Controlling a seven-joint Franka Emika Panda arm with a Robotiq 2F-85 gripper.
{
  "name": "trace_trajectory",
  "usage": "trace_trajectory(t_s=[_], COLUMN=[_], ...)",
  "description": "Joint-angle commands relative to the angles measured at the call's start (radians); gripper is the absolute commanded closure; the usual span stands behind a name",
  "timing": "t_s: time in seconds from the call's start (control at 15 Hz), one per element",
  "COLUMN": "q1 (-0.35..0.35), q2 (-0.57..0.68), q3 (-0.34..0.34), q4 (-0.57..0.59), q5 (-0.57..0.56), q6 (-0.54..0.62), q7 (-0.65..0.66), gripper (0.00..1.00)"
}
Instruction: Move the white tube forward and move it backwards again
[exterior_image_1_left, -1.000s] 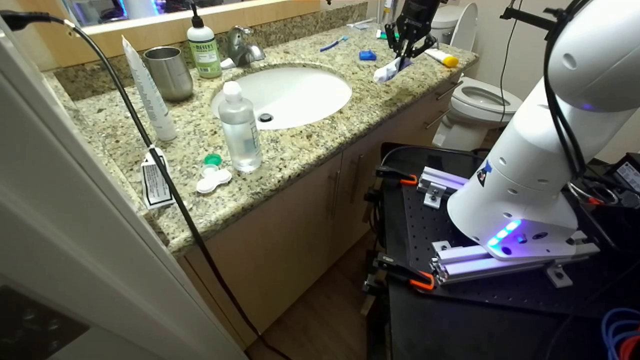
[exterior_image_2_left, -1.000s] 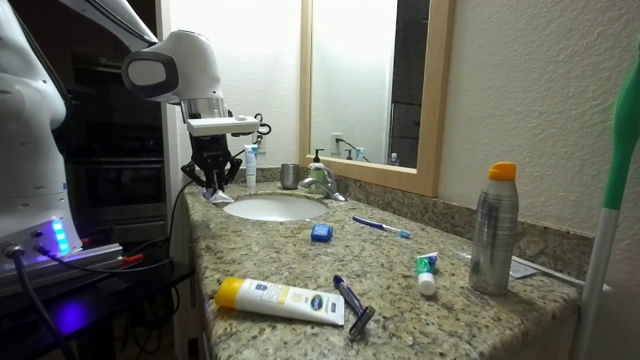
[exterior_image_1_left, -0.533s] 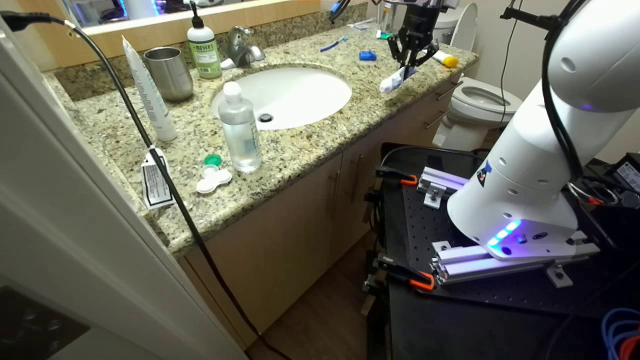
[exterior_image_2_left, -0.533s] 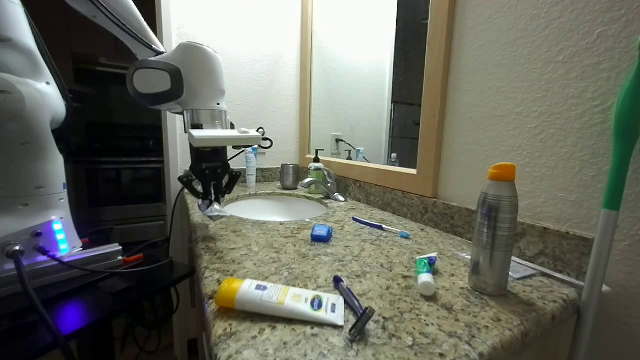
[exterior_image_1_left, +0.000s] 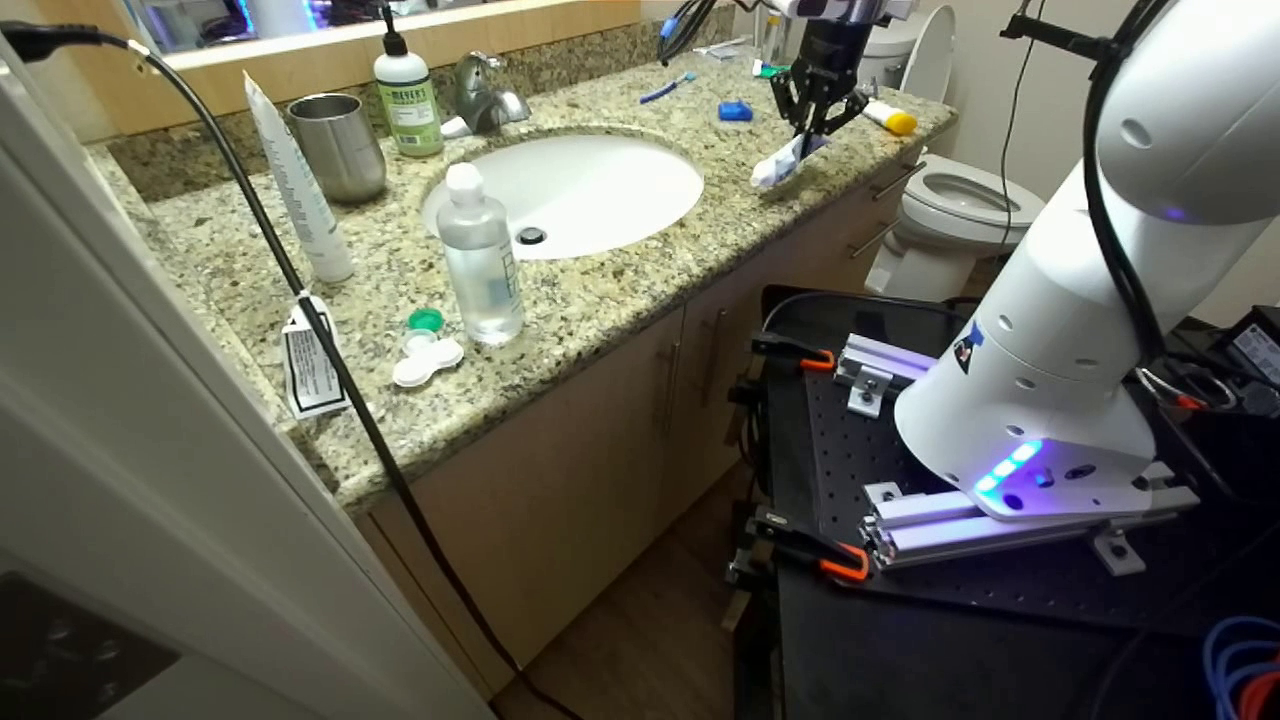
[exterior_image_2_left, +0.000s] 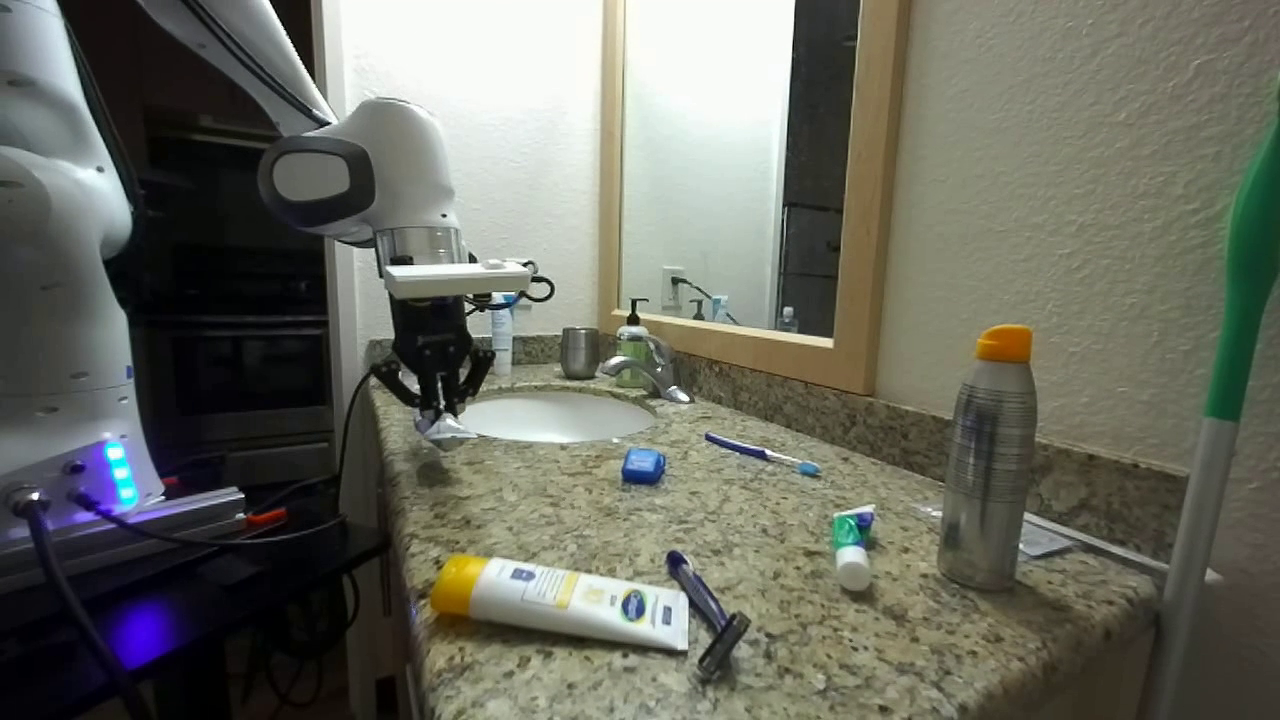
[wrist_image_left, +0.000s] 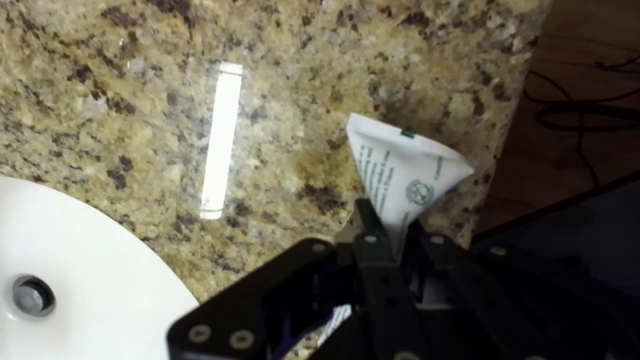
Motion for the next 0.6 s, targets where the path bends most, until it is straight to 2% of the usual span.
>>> trace_trajectory(t_s=[0.0, 0.13, 0.27, 0.4, 0.53], q1=[0.006, 0.017, 0.035, 0.042, 0.034], q2=[0.112, 0.158, 0.189, 0.200, 0.176], q3=[0.018, 0.023, 0.030, 0.041, 0.051], q4=[0.029, 0.064, 0.108, 0.150, 0.184], q5=[-0.063, -0.084, -0.055, 0.006, 0.099], q6=[0.099, 0.079, 0.019, -0.053, -0.160], q7=[0.130, 0.190, 0.219, 0.182, 0.082], gripper=[0.62, 0.50, 0.35, 0.22, 0.08])
